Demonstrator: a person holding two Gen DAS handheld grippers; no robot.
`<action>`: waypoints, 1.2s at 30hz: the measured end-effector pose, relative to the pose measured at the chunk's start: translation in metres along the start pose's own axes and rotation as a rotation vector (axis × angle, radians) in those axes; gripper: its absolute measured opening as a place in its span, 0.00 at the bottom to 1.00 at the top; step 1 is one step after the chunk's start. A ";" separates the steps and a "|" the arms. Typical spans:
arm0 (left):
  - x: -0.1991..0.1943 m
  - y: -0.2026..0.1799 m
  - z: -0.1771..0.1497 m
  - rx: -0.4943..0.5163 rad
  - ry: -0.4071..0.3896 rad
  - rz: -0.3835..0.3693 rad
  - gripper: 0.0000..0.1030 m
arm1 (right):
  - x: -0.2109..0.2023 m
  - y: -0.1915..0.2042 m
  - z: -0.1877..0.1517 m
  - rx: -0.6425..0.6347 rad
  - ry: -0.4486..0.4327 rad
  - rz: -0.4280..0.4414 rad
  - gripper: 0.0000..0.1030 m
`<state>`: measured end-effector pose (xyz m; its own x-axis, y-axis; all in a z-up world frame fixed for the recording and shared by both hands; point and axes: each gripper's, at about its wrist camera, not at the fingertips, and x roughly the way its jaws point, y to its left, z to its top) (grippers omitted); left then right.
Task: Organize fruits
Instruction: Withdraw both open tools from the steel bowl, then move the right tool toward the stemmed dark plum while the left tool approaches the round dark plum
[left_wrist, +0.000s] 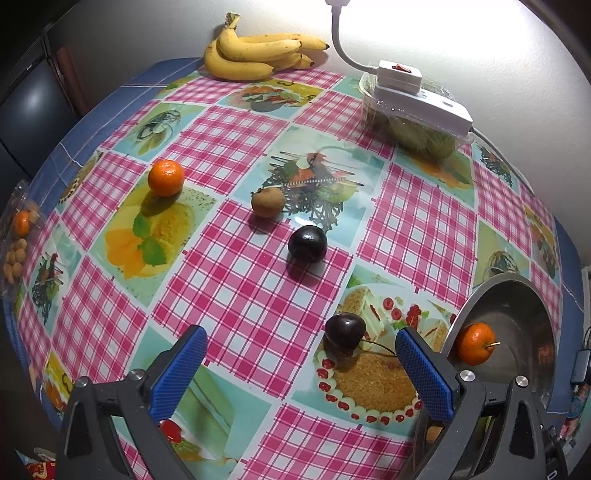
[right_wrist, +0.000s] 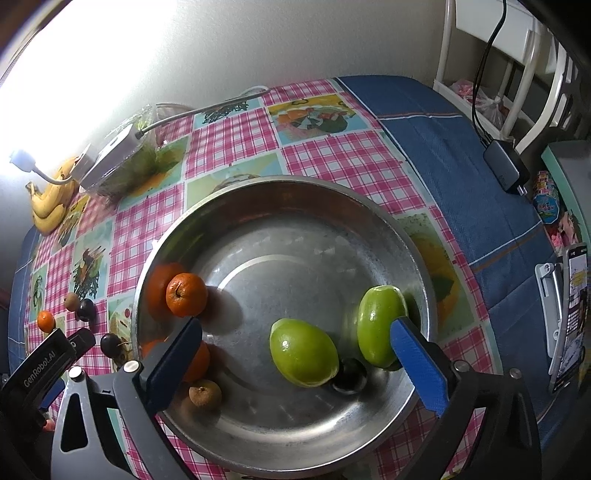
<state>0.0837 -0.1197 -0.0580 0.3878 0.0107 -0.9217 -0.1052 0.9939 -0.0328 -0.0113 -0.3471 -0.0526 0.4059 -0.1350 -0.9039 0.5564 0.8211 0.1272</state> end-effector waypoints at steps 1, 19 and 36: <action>-0.001 0.000 0.000 0.001 -0.003 0.000 1.00 | -0.001 0.001 0.000 -0.003 -0.002 -0.002 0.99; -0.020 -0.001 0.009 0.145 -0.084 0.012 1.00 | -0.015 0.025 -0.003 -0.007 -0.044 0.006 0.99; -0.034 0.050 0.043 0.118 -0.158 0.077 1.00 | -0.020 0.087 -0.006 -0.088 -0.050 0.012 0.99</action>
<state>0.1048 -0.0654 -0.0113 0.5224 0.0947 -0.8474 -0.0359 0.9954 0.0891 0.0244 -0.2701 -0.0260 0.4492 -0.1504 -0.8807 0.4863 0.8681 0.0999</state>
